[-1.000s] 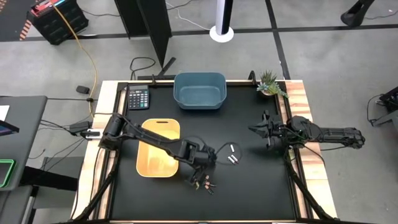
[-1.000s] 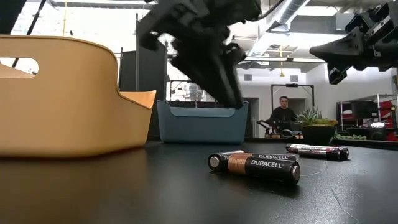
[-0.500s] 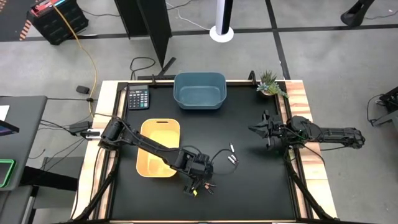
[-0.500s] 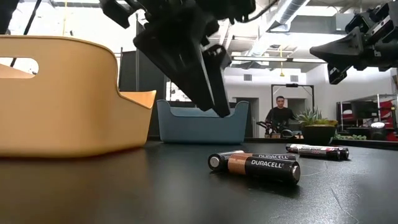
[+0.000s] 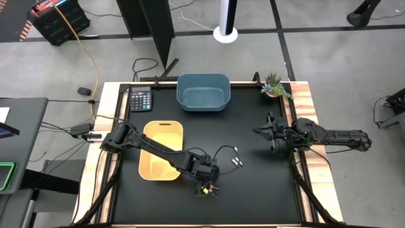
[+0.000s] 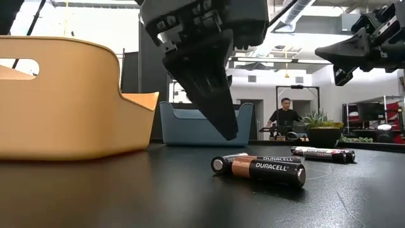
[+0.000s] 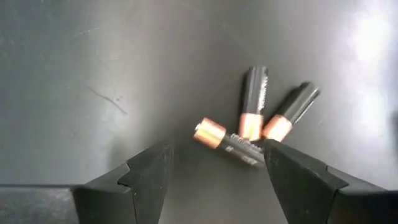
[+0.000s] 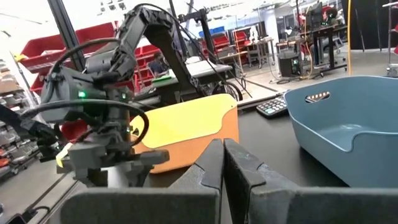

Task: Sort batteries
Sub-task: Put the top black battery into the orange bin

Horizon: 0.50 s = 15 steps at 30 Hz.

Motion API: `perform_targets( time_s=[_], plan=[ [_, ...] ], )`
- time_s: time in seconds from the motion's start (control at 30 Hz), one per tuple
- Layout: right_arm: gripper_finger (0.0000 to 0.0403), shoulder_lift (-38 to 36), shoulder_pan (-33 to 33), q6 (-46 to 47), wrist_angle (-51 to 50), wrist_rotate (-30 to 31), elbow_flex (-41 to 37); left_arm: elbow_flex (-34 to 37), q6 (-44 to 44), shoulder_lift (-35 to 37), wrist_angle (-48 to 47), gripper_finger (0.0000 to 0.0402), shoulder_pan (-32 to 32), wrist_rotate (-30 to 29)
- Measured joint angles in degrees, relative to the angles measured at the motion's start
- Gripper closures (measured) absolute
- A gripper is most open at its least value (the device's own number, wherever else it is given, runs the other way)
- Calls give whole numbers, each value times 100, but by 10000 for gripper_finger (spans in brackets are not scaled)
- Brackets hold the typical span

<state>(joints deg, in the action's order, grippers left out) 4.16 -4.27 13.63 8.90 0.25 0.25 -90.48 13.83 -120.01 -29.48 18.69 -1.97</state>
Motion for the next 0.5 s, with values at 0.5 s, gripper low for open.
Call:
perform_targets(
  time_s=[0.5],
  plan=[
    [372,0,0,-11,-34,0,0,0,2062,-107,-47,152,-53,-44]
  ],
)
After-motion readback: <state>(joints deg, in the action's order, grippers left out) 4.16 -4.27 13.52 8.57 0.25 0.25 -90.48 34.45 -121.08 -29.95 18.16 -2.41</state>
